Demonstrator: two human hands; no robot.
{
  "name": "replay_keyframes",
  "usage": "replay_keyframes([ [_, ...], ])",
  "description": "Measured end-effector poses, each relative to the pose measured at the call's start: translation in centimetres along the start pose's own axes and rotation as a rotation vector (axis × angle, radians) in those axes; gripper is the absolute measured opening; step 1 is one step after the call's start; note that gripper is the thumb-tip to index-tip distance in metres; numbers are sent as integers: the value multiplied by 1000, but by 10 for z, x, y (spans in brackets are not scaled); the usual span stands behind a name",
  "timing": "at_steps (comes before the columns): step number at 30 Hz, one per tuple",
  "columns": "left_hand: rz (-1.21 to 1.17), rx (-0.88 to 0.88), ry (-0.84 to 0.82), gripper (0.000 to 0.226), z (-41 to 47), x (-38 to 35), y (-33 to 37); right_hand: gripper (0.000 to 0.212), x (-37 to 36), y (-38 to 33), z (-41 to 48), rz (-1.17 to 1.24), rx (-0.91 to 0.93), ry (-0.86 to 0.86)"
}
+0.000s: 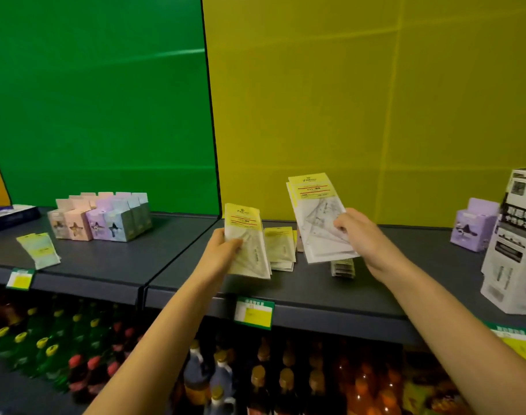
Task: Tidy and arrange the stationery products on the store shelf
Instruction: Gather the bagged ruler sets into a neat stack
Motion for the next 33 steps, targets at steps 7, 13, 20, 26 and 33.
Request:
replay_keyframes([
  [7,-51,51,-114,30,55,-35,-7,23,-26,5,29,-40,40,-116],
  [13,53,26,-231,18,81,-38,-18,23,-55,20,49,-113,-20,-52],
  [20,12,121,-218,40,91,-24,-23,32,-79,32,61,-251,-92,54],
  [26,7,138,-277,33,92,-21,-28,40,-95,36,60,-624,-162,90],
  [33,30,99,-368,57,92,-23,-30,43,-88,38,51,-843,-104,148],
])
Point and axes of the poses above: each hand's wrist, its own z-axis towards the middle knuckle, its own x-axis out of the back of the hand, y = z × x, the point moved 1 cm from there along z, towards the middle knuckle, and after that the axes turned 6 degrees about -y, right-handed, at the moved point
